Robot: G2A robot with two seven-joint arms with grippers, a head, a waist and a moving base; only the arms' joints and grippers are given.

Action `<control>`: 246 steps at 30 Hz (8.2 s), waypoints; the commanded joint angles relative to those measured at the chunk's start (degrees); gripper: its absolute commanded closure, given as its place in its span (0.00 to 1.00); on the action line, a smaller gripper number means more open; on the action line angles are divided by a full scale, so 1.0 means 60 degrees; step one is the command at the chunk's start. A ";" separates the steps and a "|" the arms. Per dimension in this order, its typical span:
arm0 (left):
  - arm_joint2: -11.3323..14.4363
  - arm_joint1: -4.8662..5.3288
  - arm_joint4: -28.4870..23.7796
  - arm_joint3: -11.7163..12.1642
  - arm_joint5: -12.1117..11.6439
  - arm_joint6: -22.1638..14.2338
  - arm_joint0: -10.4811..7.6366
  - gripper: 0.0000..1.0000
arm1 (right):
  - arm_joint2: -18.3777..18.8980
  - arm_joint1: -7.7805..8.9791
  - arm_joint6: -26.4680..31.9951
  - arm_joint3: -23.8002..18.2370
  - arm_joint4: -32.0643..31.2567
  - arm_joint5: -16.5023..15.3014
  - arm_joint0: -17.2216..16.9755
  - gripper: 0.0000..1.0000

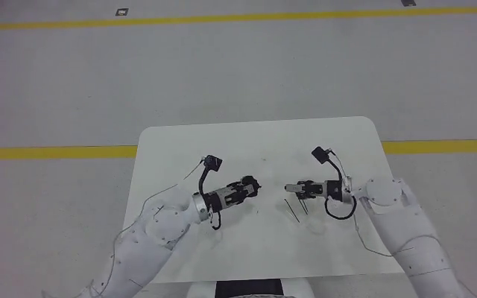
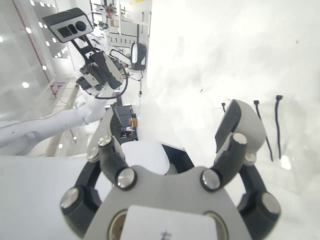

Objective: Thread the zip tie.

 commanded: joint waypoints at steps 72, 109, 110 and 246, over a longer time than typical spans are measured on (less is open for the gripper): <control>0.1647 0.0714 0.0956 -0.0671 0.0000 0.2655 -0.0503 1.00 | -0.1064 0.0555 0.1745 -0.0796 -0.2335 -0.0731 0.0615 0.00; 0.1647 0.0714 0.0956 -0.0671 0.0000 0.2655 -0.0503 1.00 | -0.3055 0.0881 0.0764 -0.0300 -0.4150 -0.0734 0.1619 0.73; 0.1647 0.0714 0.0956 -0.0671 0.0000 0.2655 -0.0503 1.00 | -0.3131 0.0871 0.0703 -0.0246 -0.4182 -0.0734 0.1652 0.75; 0.1894 0.0390 -0.2892 -0.0132 0.0000 0.3949 0.0018 1.00 | -0.0056 0.1824 -0.7317 -0.4704 -0.2210 -0.0734 -0.2408 1.00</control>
